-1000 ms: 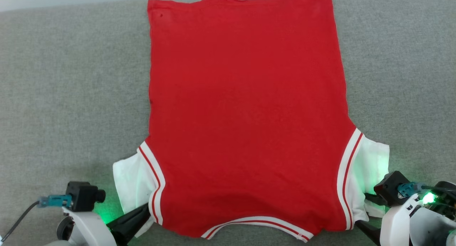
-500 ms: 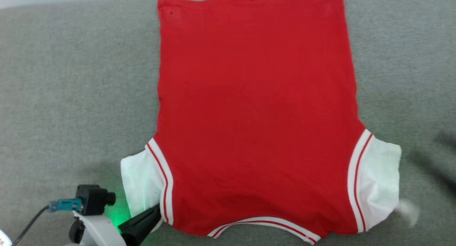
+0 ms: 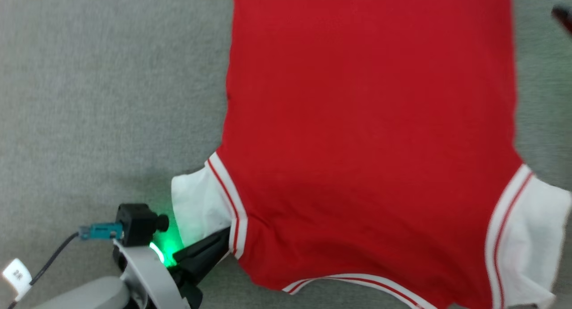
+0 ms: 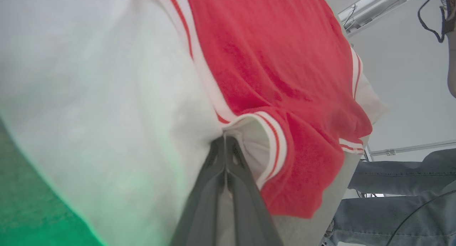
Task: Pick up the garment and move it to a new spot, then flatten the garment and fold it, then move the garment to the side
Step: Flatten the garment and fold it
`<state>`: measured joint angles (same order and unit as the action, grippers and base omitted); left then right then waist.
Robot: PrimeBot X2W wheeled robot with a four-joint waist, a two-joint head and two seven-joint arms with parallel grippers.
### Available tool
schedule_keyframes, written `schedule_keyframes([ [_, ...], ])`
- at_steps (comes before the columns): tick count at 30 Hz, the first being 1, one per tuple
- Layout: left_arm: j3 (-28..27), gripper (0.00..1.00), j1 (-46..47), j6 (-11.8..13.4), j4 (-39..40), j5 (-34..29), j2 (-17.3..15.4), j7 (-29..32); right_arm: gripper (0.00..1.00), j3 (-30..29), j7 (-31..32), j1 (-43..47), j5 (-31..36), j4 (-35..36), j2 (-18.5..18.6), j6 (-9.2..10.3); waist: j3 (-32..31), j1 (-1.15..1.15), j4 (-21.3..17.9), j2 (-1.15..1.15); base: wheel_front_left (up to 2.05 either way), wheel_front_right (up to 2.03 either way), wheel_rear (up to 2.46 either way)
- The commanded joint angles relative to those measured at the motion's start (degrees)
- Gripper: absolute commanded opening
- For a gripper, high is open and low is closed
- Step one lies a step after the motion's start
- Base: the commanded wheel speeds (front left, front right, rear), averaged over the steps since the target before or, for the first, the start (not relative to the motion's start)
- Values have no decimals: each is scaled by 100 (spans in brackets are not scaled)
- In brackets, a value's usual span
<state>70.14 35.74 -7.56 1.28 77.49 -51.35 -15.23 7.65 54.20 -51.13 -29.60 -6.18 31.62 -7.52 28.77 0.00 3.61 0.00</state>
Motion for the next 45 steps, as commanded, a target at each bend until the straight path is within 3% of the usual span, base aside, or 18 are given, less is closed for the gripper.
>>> schedule_keyframes([
  [1, 34, 0, 173, 18, -162, -46, 258, 30, 100, 63, 81, -456, 237, -503, -168, 6, 577, 0, 449, 0, 0, 0, 0],
  [9, 151, 0, 581, 60, -224, -109, 497, 62, 100, -92, 373, -2146, 1184, -2443, -624, 6, 1163, 0, 769, 0, 0, 0, 0],
  [17, 221, 0, 757, 100, -385, 5, 516, 67, 100, -275, 642, -2577, 1612, -3461, -1031, 1, 1313, 0, 781, 0, 0, 0, 0],
  [18, 220, 0, 769, 100, -392, 17, 534, 72, 47, -247, 606, -2580, 1642, -3504, -1048, 1, 1309, 0, 777, 0, 0, 0, 0],
  [19, 205, 0, 781, 101, -385, 37, 552, 72, 15, -193, 595, -2578, 1664, -3542, -1041, 1, 1300, 0, 770, 0, 0, 0, 0],
  [20, 164, 0, 779, 101, -359, 75, 585, 72, 0, -164, 574, -2557, 1647, -3588, -1042, 0, 1281, 0, 759, 0, 0, 0, 0],
  [26, -205, 0, 569, 101, -305, 188, 579, 55, 0, -136, 220, -2460, 1430, -3670, -927, 1, 972, 0, 645, 0, 0, 0, 0],
  [32, -694, 0, 11, 76, -224, 255, 466, 29, 0, 508, -58, -1883, 784, -3252, -594, 2, 347, 0, 472, 0, 0, 0, 0],
  [38, -1098, 0, -636, 54, -163, 170, 302, 17, 0, 1080, 65, -659, -328, -1982, 182, 3, -256, 0, 246, 0, 0, 0, 0],
  [39, -1098, 0, -636, 54, -163, 170, 302, 17, 0, 1080, 65, -659, -328, -1982, 182, 3, -256, 0, 246, 0, 0, 0, 0],
  [45, -1383, 0, -1061, 17, -138, 44, 246, 14, 0, 960, 370, 1116, -1209, -405, 951, 4, -654, 0, 27, 0, 0, 0, 0],
])
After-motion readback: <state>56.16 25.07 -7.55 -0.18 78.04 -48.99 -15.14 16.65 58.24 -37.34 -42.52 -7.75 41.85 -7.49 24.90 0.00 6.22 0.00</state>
